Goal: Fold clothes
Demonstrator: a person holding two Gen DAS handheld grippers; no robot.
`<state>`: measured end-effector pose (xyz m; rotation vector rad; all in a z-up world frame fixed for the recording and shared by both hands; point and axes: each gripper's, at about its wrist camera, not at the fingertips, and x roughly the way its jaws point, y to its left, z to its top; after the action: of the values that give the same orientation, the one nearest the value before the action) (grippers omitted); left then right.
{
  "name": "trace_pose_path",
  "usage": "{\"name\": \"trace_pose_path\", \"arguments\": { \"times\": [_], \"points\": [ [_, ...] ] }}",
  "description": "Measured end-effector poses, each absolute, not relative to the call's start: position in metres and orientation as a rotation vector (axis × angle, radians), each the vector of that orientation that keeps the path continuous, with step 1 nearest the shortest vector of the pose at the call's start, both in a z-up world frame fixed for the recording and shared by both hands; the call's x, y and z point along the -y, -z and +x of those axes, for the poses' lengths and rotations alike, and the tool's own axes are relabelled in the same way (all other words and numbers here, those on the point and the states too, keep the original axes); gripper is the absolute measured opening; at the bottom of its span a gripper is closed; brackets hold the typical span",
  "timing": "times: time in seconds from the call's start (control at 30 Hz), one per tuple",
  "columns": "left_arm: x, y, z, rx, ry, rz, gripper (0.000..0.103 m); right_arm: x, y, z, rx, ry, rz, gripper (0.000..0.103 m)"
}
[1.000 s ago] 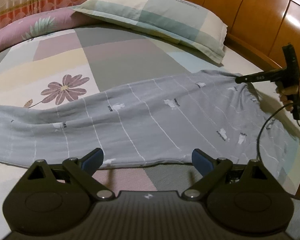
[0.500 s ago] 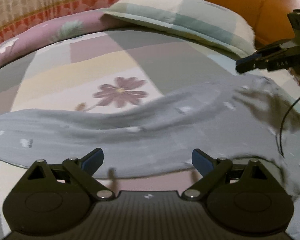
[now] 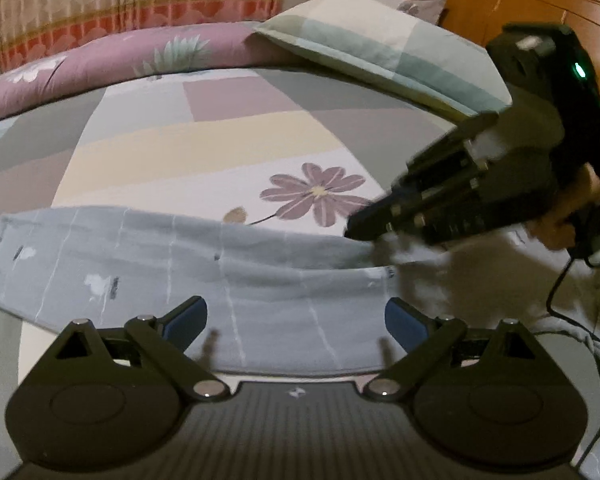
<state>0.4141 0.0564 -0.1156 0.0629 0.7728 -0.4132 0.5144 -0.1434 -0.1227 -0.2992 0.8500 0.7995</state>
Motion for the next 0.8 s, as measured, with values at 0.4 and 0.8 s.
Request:
{"name": "trace_pose_path", "arguments": {
  "times": [0.4,0.8],
  "points": [
    [-0.065,0.119,0.414,-0.777,0.418,0.028,0.095,0.113,0.133,0.48,-0.735,-0.814,-0.566,0.014],
    [-0.068,0.121,0.415,-0.779,0.419,0.015,0.095,0.121,0.137,0.494,-0.802,-0.881,-0.44,0.008]
  ]
}}
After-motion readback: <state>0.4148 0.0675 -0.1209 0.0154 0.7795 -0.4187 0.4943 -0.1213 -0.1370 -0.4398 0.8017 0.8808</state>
